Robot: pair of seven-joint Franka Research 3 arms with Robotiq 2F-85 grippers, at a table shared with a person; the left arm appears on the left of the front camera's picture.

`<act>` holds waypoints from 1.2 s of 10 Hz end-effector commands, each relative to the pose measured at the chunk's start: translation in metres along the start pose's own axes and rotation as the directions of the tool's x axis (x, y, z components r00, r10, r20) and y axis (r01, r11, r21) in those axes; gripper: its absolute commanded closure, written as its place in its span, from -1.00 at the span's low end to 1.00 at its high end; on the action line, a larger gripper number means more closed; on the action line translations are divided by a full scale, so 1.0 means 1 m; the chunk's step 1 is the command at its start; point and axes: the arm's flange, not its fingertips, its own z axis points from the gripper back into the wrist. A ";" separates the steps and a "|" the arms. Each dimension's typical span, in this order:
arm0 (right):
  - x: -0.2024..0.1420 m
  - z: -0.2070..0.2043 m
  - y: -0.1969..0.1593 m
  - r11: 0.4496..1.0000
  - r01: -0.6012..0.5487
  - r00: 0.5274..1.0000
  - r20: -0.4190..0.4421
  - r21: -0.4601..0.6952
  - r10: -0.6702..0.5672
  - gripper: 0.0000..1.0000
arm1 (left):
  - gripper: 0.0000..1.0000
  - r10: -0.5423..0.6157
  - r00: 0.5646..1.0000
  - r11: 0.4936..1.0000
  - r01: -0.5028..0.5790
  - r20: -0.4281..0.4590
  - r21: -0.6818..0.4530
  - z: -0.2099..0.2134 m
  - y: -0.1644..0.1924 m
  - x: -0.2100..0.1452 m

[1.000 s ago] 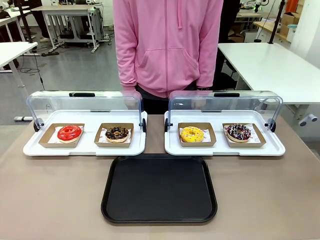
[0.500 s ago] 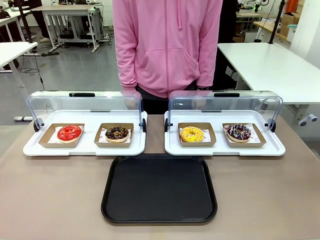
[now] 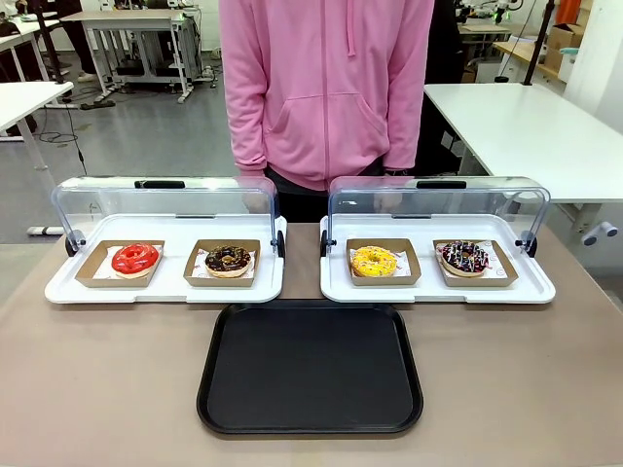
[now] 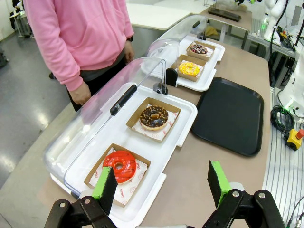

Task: Move the fourth donut from the left to the tray.
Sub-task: Pick up the Paper togo box containing the Donut indicated by the person and place it on the Handle tray.

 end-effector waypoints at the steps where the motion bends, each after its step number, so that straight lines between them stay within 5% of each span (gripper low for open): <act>1: 0.003 -0.001 -0.003 1.000 -0.023 0.999 0.028 0.002 0.023 -1.00 | -1.00 -0.004 1.000 1.000 0.004 0.019 -0.003 0.000 0.001 0.002; 12: 0.003 -0.001 -0.003 1.000 -0.023 0.999 0.028 0.002 0.023 -1.00 | -1.00 -0.004 1.000 1.000 0.004 0.019 -0.003 0.000 0.001 0.002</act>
